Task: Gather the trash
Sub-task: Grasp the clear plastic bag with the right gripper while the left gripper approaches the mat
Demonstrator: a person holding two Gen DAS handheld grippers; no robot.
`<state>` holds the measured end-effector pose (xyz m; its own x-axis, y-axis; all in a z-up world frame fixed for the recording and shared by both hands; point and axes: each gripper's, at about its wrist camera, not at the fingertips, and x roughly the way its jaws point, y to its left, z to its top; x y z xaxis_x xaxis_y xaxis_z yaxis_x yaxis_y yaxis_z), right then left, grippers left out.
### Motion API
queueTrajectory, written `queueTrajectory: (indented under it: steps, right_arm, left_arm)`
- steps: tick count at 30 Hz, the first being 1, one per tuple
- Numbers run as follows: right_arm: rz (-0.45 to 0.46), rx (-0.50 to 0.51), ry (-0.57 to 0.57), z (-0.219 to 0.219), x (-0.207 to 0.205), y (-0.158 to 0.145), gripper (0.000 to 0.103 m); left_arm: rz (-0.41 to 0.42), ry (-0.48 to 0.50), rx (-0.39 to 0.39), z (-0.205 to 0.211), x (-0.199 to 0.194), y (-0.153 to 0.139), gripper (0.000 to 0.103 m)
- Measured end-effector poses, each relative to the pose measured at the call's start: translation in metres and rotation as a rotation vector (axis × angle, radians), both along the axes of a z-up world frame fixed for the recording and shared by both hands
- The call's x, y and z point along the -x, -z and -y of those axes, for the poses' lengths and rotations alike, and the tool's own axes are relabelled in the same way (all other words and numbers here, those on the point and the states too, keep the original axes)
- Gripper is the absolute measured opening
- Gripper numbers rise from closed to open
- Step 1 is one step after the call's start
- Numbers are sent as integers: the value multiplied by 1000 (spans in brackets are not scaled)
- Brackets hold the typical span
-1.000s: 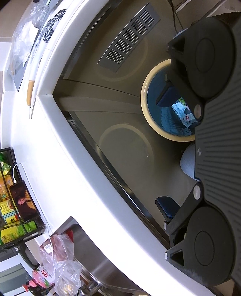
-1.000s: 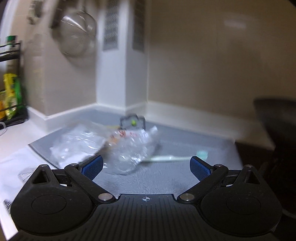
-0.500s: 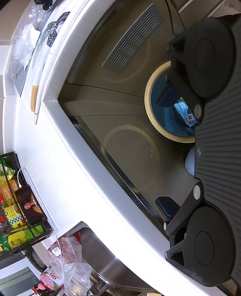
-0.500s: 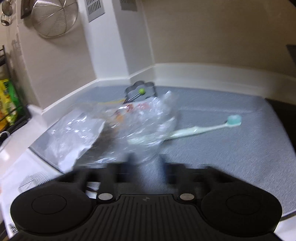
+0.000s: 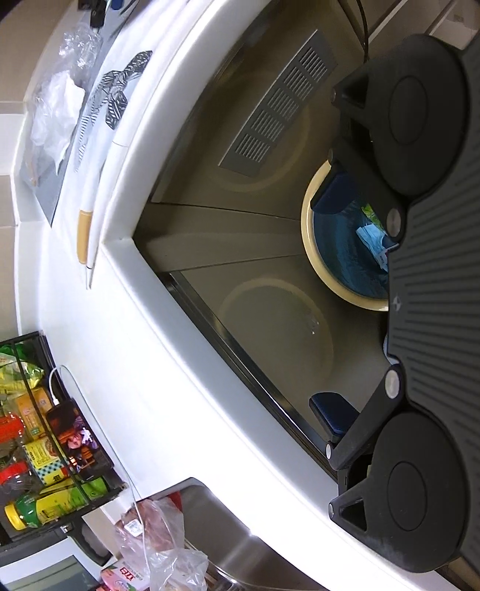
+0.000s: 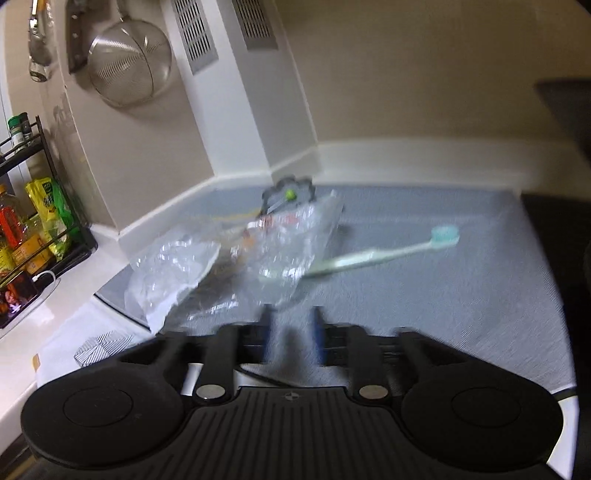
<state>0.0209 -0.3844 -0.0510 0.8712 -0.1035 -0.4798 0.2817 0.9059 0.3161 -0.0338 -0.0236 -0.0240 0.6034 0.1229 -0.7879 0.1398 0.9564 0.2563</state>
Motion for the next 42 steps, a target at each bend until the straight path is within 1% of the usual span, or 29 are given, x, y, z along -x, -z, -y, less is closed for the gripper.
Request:
queueTrajectory:
  steps: [2, 5, 11, 12, 13, 14, 15, 17, 21, 23, 25, 26, 27, 29, 31, 33, 36, 38, 40, 42]
  right_arm:
    - [4, -11, 1, -2, -6, -2, 67]
    - [2, -8, 20, -6, -20, -4, 78]
    - [-24, 0, 130, 1, -58, 0, 78]
    - [-24, 9, 131, 2, -62, 2, 66]
    - [-30, 5, 107, 3, -65, 3, 50]
    - [-36, -12, 77, 4, -66, 4, 7]
    - [-31, -22, 64, 4, -62, 4, 3]
    - [9, -2, 69, 2, -43, -2, 3]
    - [102, 17, 81, -1, 12, -15, 3]
    - [133, 12, 115, 2, 34, -13, 3]
    - [127, 33, 144, 3, 42, -4, 3]
    - [104, -1, 144, 8, 40, 0, 3]
    - [101, -47, 141, 14, 40, 3, 3]
    - [81, -107, 156, 24, 36, 9, 3]
    - [48, -144, 164, 29, 32, 13, 4]
    - [46, -138, 163, 27, 31, 13, 4]
    - [39, -133, 151, 24, 29, 13, 5]
    - [34, -134, 147, 24, 27, 14, 5]
    - [30, -134, 146, 24, 25, 13, 5]
    - [26, -135, 144, 24, 24, 13, 6]
  left_arm:
    - [-4, 1, -11, 2, 0, 1, 103]
    - [-7, 3, -4, 1, 1, 0, 103]
    - [23, 6, -3, 0, 0, -9, 103]
    - [32, 11, 4, 1, -1, -13, 103]
    - [45, 19, 15, 4, -3, -17, 103]
    - [59, 30, 29, 7, -4, -22, 103]
    - [77, 46, 51, 11, -7, -28, 103]
    - [116, 81, 105, 22, -12, -41, 103]
    - [172, 143, 228, 58, -35, -65, 103]
    - [203, 155, 287, 83, -52, -74, 103]
    - [231, 161, 341, 111, -72, -79, 103]
    - [242, 163, 358, 126, -82, -81, 103]
    - [253, 172, 370, 139, -91, -82, 103]
    - [267, 195, 398, 169, -114, -83, 103]
    - [244, 197, 438, 191, -135, -81, 103]
    - [190, 196, 512, 207, -157, -77, 103]
    - [83, 117, 620, 220, -189, -63, 103]
    - [33, 67, 683, 223, -204, -54, 103]
    - [8, 35, 711, 229, -215, -48, 103]
    - [-15, 17, 715, 236, -223, -43, 103]
